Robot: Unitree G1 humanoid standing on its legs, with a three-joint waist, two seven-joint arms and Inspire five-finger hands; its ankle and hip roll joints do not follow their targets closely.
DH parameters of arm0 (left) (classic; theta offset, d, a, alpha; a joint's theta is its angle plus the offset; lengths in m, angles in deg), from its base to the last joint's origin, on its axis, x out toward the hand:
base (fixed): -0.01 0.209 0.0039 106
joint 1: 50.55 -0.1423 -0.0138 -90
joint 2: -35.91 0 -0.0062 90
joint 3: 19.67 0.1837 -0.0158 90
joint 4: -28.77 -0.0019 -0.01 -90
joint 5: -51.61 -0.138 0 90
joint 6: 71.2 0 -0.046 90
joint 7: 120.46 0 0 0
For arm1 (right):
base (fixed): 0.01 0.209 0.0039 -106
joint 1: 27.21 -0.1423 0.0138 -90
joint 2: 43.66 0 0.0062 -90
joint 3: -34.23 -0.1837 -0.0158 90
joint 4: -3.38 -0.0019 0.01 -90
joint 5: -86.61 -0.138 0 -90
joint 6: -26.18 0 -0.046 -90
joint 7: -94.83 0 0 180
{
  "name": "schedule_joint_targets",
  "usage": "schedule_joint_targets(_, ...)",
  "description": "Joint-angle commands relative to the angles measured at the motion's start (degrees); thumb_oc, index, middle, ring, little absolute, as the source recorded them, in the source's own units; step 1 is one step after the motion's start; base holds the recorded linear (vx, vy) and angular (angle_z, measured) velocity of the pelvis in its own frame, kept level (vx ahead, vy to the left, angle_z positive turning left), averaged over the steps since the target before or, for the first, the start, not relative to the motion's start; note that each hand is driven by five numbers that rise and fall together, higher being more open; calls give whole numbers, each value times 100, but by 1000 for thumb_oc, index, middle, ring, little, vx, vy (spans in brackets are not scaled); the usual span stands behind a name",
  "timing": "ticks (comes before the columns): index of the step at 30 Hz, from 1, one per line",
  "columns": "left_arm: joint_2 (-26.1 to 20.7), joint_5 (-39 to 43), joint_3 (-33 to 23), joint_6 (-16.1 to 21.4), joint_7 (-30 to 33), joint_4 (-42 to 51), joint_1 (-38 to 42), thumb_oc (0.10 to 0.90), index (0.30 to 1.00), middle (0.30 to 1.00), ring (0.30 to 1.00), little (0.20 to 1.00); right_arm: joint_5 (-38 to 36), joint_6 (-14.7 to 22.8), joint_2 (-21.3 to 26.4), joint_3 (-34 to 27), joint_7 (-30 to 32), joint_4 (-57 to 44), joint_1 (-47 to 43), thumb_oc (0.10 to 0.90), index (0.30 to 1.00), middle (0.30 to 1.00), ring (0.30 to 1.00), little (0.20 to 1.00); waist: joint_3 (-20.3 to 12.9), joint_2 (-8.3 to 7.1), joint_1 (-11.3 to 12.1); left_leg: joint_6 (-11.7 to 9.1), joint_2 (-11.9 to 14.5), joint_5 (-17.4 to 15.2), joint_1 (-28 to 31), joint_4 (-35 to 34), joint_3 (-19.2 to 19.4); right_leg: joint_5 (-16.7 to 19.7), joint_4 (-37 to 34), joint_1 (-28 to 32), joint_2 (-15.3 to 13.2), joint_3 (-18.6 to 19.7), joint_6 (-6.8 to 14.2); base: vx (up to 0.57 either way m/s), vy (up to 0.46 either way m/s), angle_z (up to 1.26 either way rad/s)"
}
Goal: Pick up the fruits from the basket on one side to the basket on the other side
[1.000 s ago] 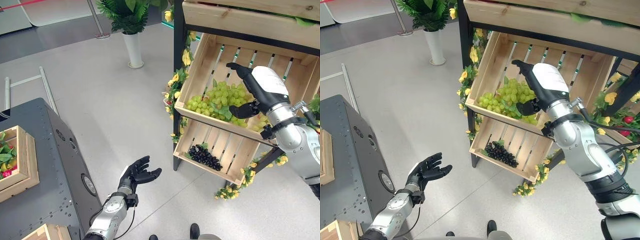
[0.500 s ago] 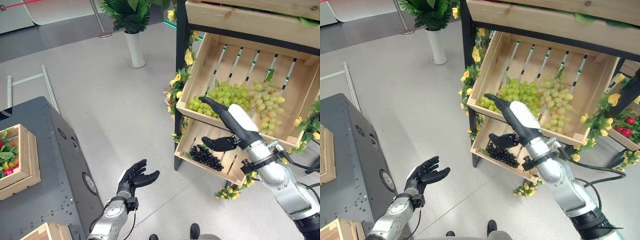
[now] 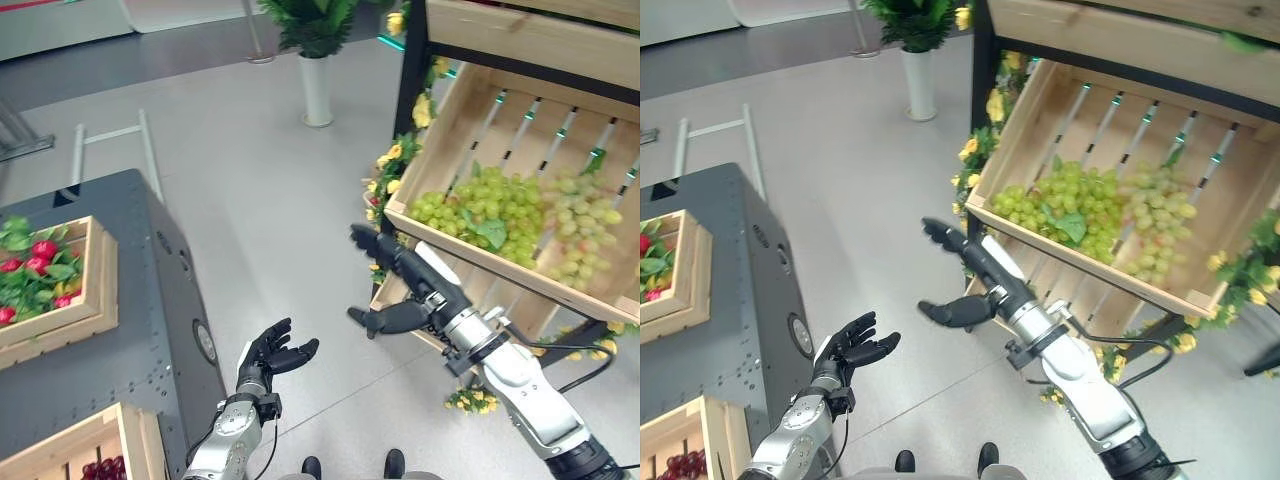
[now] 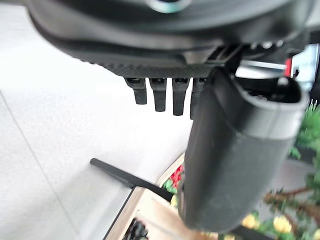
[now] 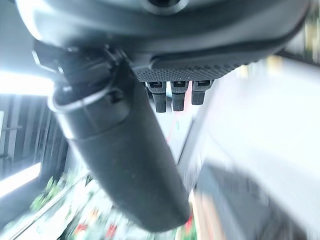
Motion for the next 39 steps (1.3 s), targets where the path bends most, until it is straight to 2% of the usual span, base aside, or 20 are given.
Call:
schedule_joint_targets(1,-217,-282,-104,742,152,393,386,800,900,900,900,900,-813,534,-256,19,-645,-378,-798,800,900,900,900,900,120,-350,171,13,-256,-529,-293,762,214,-543,169,394,27,-187,-286,-30,-44,37)
schedule_joint_targets(2,-216,-300,-84,734,137,376,403,800,900,900,900,900,-868,511,-246,34,-680,-375,-796,800,900,900,900,900,149,-358,170,-14,-238,-494,-378,885,313,-539,176,407,19,-236,-291,-27,-26,46)
schedule_joint_targets(5,-255,-686,119,621,-274,130,677,800,900,900,900,900,-1195,467,-99,4,-601,-329,-689,800,900,900,900,900,353,-389,0,-173,153,-558,-785,1828,1804,-696,423,586,-154,-962,-269,10,-6,121)
schedule_joint_targets(7,-332,-887,264,672,-347,71,756,800,900,900,900,900,-1304,645,-69,17,-558,-173,-669,800,900,900,900,900,403,-315,-108,-122,220,-520,-702,1412,2414,-809,645,599,-213,-1220,-215,15,107,174)
schedule_joint_targets(8,-359,-976,308,669,-341,65,768,800,900,900,900,900,-1390,691,-67,27,-569,-103,-672,800,900,900,900,900,396,-283,-118,-82,228,-489,-616,1166,2485,-852,710,587,-219,-1254,-197,47,163,136)
schedule_joint_targets(11,-518,-1226,391,605,-316,217,816,800,900,900,900,900,-1868,684,-191,28,-569,127,-686,800,900,900,900,900,350,-192,28,-5,-29,-335,-538,704,2037,-974,947,575,-242,-1271,-103,99,180,68)
schedule_joint_targets(14,-667,-1356,405,558,-600,429,829,800,900,900,900,900,-1620,781,-441,54,-369,381,-680,800,900,900,900,900,281,-138,152,175,-198,-371,-331,422,1849,-1147,1353,562,-366,-1432,-24,135,177,38)
schedule_joint_targets(16,-775,-1549,472,567,-718,539,793,800,900,900,900,900,-1604,756,-563,36,-245,520,-695,800,900,900,900,900,270,-135,201,314,-303,-434,-254,383,1752,-1106,2014,401,-563,-1478,103,142,206,34)
schedule_joint_targets(17,-866,-1692,495,639,-957,562,803,800,900,900,900,900,-1521,762,-636,-20,-190,615,-670,800,900,900,900,900,298,-111,227,463,-395,-525,-214,402,1655,-955,2961,154,-901,-1481,189,101,182,60)
schedule_joint_targets(18,-885,-1703,502,641,-1003,574,810,800,900,900,900,900,-1511,795,-644,-33,-181,643,-660,800,900,900,900,900,307,-111,228,490,-424,-538,-207,405,1633,-916,3173,100,-979,-1468,211,188,271,86)
schedule_joint_targets(19,-958,-1690,548,649,-1103,629,829,800,900,900,900,900,-1464,892,-656,-85,-150,714,-602,800,900,900,900,900,343,-113,230,596,-573,-593,-186,421,1493,-650,3884,-39,-1230,-1323,293,170,187,95)
schedule_joint_targets(22,-976,-1720,586,679,-1164,628,819,800,900,900,900,900,-1311,929,-702,-87,111,731,-534,800,900,900,900,900,388,-96,178,712,-793,-626,-83,372,1093,-338,4561,-418,-1258,-865,361,153,79,84)
schedule_joint_targets(23,-965,-1756,644,664,-1217,555,854,800,900,900,900,900,-1202,858,-757,-99,385,779,-525,800,900,900,900,900,409,-56,43,712,-830,-582,33,301,729,-380,4421,-777,-964,-408,313,135,-34,61)
schedule_joint_targets(24,-964,-1756,644,665,-1217,554,855,800,900,900,900,900,-1201,857,-757,-98,387,778,-525,800,900,900,900,900,408,-55,41,712,-829,-581,33,299,727,-380,4418,-777,-962,-411,312,139,-128,69)
schedule_joint_targets(25,-956,-1750,705,695,-1295,480,926,800,900,900,900,900,-1259,817,-717,-128,580,784,-475,800,900,900,900,900,410,-31,-106,705,-792,-519,38,281,548,-311,3885,-1045,-641,-121,217,163,-169,74)
schedule_joint_targets(28,-846,-1876,848,794,-1359,450,1101,800,900,900,900,900,-1272,952,-689,-255,896,933,-338,800,900,900,900,900,474,-64,-398,671,-756,-763,151,320,43,142,1967,-1533,-233,858,276,219,-253,119)
schedule_joint_targets(29,-841,-1877,862,802,-1369,454,1116,800,900,900,900,900,-1268,965,-688,-270,930,941,-339,800,900,900,900,900,473,-62,-407,672,-753,-776,137,332,1,147,1892,-1571,-203,927,273,119,-259,122)
schedule_joint_targets(31,-768,-1730,982,917,-1460,461,1277,800,900,900,900,900,-1169,1122,-679,-400,1232,1102,-457,800,900,900,900,900,477,-118,-533,687,-794,-954,88,416,-395,176,1134,-1566,26,1526,291,162,-264,117)
schedule_joint_targets(33,-696,-1498,975,908,-1464,430,1233,800,900,900,900,900,-1090,981,-814,-532,1478,1308,-598,800,900,900,900,900,377,-169,-449,611,-744,-964,28,537,-622,-36,1107,-1216,-25,1464,241,272,-299,121)
schedule_joint_targets(39,-768,-1539,876,857,-1610,679,1072,800,900,900,900,900,-958,930,-698,-762,1667,1294,-602,800,900,900,900,900,149,-217,-273,442,-528,-876,13,522,-543,-215,675,-530,-51,1060,93,265,-191,74)
